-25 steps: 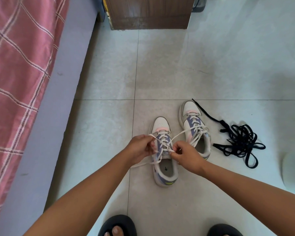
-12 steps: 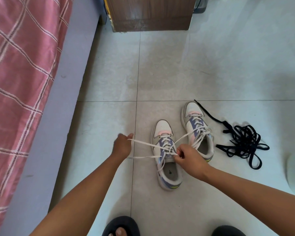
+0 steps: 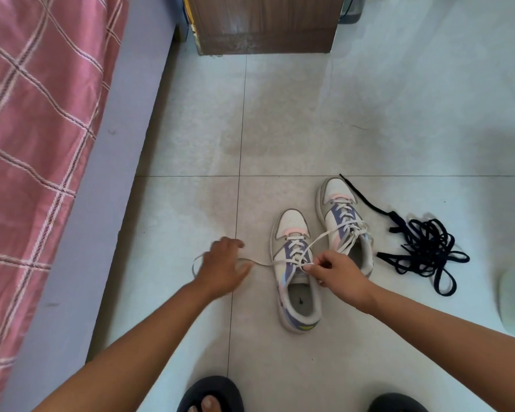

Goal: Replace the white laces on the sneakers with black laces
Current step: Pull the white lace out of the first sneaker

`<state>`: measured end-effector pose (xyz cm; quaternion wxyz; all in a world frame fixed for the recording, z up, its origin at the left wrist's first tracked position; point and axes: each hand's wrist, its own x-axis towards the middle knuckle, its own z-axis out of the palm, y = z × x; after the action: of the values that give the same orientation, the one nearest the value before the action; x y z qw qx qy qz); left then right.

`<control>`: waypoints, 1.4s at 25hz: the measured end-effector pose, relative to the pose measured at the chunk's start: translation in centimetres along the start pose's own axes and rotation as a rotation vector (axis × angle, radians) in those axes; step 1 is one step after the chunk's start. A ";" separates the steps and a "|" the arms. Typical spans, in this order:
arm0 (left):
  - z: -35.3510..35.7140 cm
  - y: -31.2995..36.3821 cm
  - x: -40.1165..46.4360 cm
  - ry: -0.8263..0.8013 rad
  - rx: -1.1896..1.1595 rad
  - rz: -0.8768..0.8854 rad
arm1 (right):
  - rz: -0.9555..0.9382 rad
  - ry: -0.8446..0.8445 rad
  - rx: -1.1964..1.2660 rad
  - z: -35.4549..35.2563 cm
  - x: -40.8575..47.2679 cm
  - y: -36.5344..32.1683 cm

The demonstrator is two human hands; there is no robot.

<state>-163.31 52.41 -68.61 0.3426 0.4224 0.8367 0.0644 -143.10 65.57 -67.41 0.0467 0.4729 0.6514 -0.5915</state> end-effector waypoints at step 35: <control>3.1 3.9 -1.6 -0.025 0.197 -0.090 | -0.168 0.065 -0.686 -4.4 2.1 -6.1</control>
<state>-158.11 53.17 -68.55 0.3122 0.4166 0.8529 -0.0388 -146.10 71.21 -62.96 0.1331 0.3932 0.8498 -0.3248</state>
